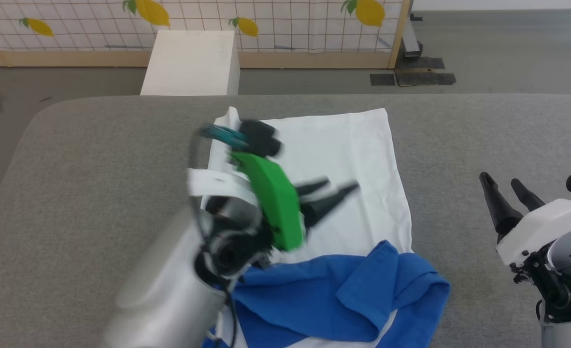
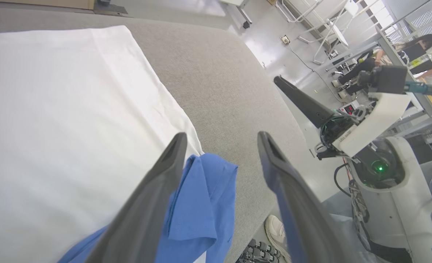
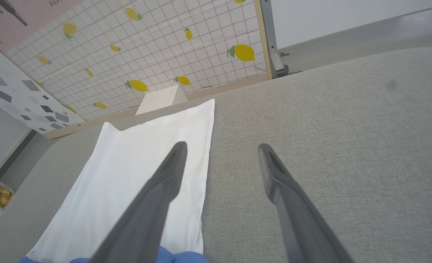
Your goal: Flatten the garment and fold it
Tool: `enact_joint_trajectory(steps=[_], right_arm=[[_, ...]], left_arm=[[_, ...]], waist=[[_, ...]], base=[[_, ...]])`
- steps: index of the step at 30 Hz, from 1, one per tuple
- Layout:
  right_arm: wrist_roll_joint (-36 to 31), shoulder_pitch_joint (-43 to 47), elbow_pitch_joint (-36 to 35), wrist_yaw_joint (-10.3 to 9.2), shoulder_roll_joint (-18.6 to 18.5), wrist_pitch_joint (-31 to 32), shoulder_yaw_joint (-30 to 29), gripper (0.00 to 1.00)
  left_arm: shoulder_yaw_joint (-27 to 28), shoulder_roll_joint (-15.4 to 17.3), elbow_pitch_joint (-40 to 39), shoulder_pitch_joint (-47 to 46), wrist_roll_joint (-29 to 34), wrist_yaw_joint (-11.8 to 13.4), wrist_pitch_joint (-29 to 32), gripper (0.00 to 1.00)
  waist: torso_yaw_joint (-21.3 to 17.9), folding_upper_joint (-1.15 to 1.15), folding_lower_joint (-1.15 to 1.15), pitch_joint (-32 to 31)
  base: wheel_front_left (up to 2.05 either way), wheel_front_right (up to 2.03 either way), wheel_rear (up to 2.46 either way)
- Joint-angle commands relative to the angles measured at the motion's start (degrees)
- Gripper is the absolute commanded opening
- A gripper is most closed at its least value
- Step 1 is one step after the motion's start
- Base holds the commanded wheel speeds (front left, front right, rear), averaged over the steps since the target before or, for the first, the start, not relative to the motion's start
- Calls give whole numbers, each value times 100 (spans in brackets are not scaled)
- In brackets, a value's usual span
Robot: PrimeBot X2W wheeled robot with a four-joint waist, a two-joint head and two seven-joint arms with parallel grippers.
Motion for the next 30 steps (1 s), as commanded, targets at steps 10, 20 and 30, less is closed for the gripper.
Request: enact_joint_trajectory(steps=[10, 20, 30], right_arm=[[-90, -324, -79, -8, -185, 99, 195, 100], [-469, -1531, 250, -8, -519, 678, 447, 100], [-1208, -3523, 1360, -8, -928, 2183, 895, 100]], left_arm=[[1451, 993, 284, 257, 1173, 103, -2671, 100], [2121, 1170, 370, 763, 1946, 318, -4857, 100], [2192, 897, 96, 683, 2211, 280, -5192, 100]], waist=[[185, 38, 0, 202], [383, 38, 0, 1033], [958, 38, 0, 2124]], base=[[0, 0, 0], [0, 0, 0], [0, 0, 0]])
